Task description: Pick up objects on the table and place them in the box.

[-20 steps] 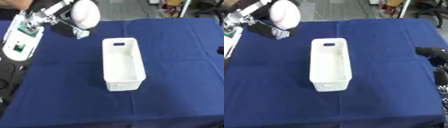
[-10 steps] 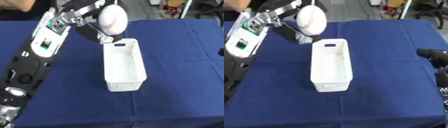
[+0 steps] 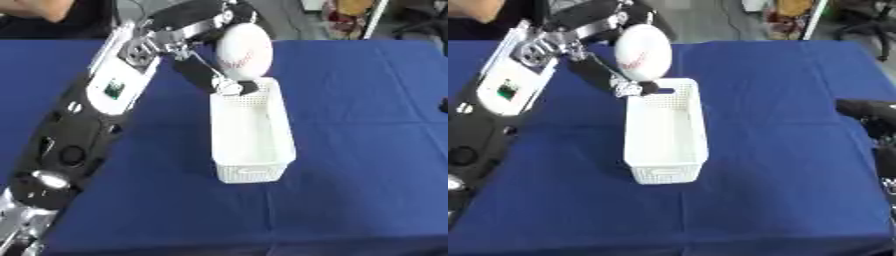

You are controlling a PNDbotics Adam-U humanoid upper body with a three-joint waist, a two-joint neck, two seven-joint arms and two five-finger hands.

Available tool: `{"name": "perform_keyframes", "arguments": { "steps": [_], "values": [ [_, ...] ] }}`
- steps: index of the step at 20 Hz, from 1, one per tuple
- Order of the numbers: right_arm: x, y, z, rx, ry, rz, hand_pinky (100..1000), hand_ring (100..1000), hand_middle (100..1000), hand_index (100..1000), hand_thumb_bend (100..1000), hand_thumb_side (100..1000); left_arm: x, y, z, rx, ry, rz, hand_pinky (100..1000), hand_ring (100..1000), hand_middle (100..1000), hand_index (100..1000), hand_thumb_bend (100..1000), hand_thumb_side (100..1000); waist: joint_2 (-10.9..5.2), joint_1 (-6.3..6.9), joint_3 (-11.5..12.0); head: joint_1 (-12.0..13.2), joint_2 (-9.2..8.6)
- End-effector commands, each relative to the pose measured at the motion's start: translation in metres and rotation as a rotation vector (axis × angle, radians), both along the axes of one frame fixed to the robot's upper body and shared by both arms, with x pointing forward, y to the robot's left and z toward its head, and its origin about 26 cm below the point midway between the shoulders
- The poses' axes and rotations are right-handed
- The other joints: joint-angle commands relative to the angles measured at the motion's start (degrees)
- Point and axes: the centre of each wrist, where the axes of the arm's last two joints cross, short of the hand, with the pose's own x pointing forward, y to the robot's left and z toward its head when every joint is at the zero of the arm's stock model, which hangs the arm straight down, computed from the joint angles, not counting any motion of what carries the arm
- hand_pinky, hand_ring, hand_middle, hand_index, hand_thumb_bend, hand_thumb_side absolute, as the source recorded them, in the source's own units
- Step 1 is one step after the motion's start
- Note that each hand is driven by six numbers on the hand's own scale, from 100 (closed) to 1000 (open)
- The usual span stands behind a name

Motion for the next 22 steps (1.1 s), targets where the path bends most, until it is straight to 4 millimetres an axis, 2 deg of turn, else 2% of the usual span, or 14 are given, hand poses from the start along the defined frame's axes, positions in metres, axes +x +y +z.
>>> {"name": "perform_keyframes", "arguments": {
  "steps": [1,8,17,19,20,21,22],
  "values": [
    [0.0,-0.001,0.009,-0.017,-0.028,0.015,859,847,766,868,100,668,0.011,-0.008,0.0,0.056,-0.031,0.004,100,193,517,712,100,212,-0.56,-0.12,-0.2,0.9,-0.94],
    [0.0,0.001,0.009,-0.012,-0.028,0.024,859,848,766,868,100,668,0.035,-0.01,-0.033,0.193,-0.032,0.042,100,200,518,718,100,224,-0.44,-0.51,-0.6,1.4,-1.1],
    [0.0,0.001,0.008,-0.01,-0.026,0.024,860,848,766,868,100,669,0.04,-0.009,-0.064,0.277,0.0,0.03,100,203,520,721,100,267,-0.37,-0.56,-0.5,1.3,-1.12],
    [0.0,0.001,0.008,-0.01,-0.025,0.024,860,848,765,868,100,669,0.039,-0.01,-0.071,0.293,0.017,0.022,100,205,525,728,105,305,-0.33,-0.55,-0.6,1.3,-1.12],
    [0.0,0.001,0.008,-0.01,-0.025,0.024,860,848,765,868,100,669,0.039,-0.011,-0.075,0.3,0.026,0.012,100,210,529,735,142,336,-0.31,-0.53,-0.6,1.3,-1.12],
    [0.0,0.001,0.008,-0.01,-0.025,0.024,860,848,765,868,100,669,0.038,-0.012,-0.079,0.303,0.038,-0.001,100,214,532,739,259,421,-0.29,-0.52,-0.6,1.3,-1.11],
    [0.0,0.001,0.008,-0.01,-0.025,0.024,860,849,765,869,100,669,0.038,-0.013,-0.081,0.305,0.043,-0.014,100,217,533,740,292,438,-0.27,-0.52,-0.6,1.3,-1.08]
  ]
}}
